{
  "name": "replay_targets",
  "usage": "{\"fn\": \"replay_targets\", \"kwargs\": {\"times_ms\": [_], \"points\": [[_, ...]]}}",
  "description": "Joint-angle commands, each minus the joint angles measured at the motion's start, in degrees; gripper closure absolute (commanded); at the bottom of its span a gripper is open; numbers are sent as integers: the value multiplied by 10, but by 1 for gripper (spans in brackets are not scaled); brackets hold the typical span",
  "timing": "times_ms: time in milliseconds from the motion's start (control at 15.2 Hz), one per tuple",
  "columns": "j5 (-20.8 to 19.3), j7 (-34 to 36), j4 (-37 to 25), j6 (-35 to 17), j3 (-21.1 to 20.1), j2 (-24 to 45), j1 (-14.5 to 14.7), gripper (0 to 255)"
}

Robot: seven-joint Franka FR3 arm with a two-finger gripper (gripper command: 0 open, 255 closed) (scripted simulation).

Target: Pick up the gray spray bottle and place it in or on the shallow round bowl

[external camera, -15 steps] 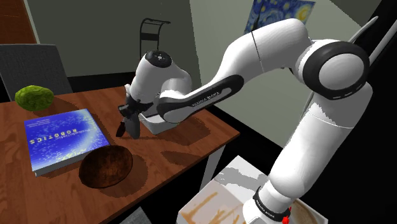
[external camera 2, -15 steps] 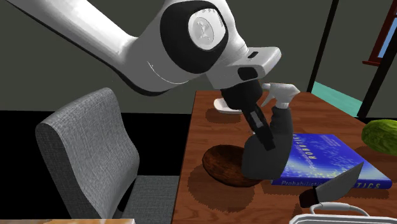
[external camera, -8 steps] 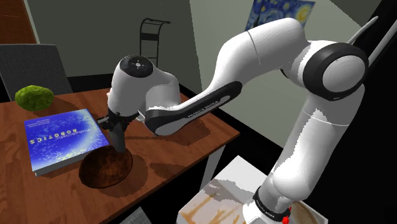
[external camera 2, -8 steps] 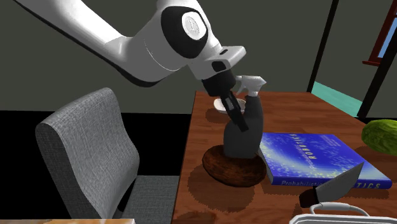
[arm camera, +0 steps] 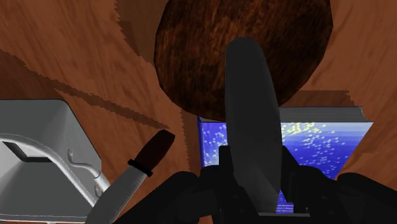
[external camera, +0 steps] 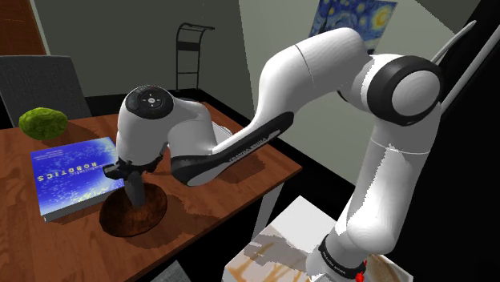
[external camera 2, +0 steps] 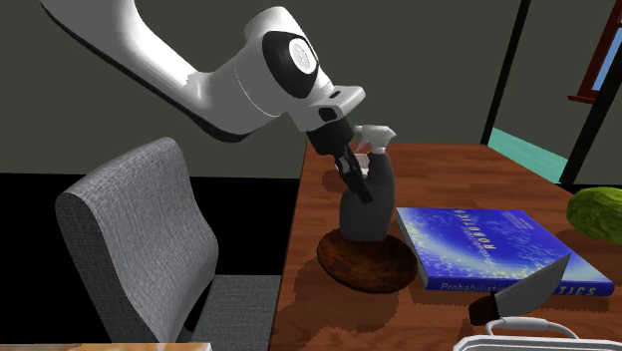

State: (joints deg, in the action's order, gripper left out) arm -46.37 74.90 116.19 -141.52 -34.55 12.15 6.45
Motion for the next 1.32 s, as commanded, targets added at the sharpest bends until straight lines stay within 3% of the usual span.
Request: {"fn": "replay_targets", "kwargs": {"times_ms": [0,396,924,990,1254], "points": [[-17,16,4,-7,5,9,4,255],[-67,60,10,-26,21,39,16,255],[-67,60,10,-26,21,39,16,255],[-67,61,10,-26,21,39,16,0],[-67,61,10,-26,21,39,16,0]]}}
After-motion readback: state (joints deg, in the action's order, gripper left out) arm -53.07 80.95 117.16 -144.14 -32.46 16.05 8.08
